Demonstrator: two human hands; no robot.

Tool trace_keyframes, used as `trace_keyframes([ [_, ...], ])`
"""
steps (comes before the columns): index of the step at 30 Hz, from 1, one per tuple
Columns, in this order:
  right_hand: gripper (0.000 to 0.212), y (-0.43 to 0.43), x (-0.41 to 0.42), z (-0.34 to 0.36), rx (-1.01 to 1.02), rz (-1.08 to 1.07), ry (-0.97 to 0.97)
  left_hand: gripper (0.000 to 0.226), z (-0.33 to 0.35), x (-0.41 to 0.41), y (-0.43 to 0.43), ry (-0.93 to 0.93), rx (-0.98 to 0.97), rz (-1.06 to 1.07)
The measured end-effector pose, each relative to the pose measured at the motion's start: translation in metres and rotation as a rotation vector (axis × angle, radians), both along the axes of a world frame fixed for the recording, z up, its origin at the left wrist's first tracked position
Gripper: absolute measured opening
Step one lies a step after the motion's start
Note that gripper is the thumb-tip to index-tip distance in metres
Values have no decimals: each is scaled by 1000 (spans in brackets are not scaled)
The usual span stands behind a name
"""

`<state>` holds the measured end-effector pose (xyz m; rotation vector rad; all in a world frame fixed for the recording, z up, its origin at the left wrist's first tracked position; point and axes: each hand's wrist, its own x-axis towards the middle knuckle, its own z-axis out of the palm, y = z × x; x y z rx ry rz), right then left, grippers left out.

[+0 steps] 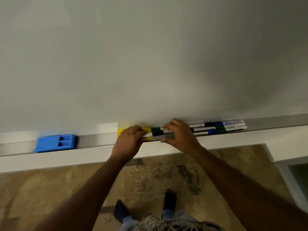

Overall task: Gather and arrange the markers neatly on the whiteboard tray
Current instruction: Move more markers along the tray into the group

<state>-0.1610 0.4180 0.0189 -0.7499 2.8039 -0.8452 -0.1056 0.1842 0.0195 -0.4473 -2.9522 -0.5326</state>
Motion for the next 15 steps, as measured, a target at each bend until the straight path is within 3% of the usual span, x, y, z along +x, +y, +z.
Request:
trace_keyframes([
  [6, 11, -10, 9, -10, -59, -73, 12, 30, 9, 24, -106, -56, -10, 175],
  [15, 19, -10, 3, -13, 167, -96, 1, 21, -12, 30, -170, -154, -168, 226],
])
